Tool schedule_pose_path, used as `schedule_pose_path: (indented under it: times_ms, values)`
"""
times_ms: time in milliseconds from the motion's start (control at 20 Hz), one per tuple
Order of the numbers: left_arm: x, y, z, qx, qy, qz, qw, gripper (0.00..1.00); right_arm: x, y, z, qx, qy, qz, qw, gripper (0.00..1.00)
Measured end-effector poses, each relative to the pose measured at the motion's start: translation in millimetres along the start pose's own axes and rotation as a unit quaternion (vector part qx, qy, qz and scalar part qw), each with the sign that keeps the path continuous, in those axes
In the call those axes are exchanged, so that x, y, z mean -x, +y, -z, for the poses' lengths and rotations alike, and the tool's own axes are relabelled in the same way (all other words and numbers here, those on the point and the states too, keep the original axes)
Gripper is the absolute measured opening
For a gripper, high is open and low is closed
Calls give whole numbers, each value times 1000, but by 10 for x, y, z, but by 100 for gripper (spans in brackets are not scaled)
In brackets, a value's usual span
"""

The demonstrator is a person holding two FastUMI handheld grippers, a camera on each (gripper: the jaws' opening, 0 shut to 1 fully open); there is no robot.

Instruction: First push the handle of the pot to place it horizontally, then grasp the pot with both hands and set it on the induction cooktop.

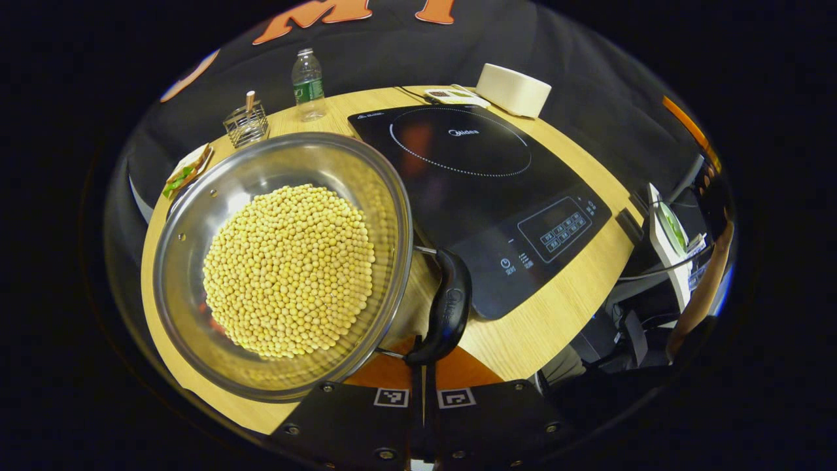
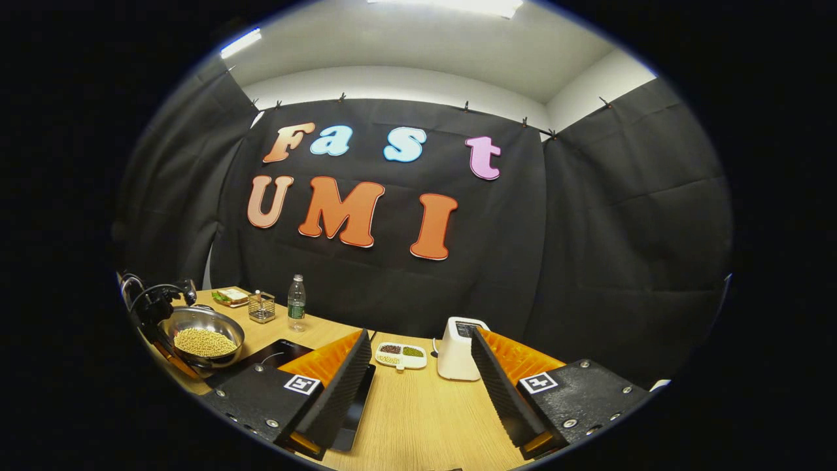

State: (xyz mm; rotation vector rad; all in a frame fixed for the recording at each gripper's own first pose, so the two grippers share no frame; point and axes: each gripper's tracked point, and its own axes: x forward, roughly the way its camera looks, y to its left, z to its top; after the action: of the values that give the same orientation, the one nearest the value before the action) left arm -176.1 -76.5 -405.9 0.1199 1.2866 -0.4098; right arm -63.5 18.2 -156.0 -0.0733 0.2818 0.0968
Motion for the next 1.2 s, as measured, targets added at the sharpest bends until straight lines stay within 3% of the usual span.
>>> schedule_pose_path:
  times_ms: [350,1200]
  values:
    - [-144,-94,-267,32,-21,3,999,2,22,-17,58,1,6,1,1000,95]
    - [-451,375,-851,64,-68,-50,994,0,-60,138,255,4,33,-4,999,95]
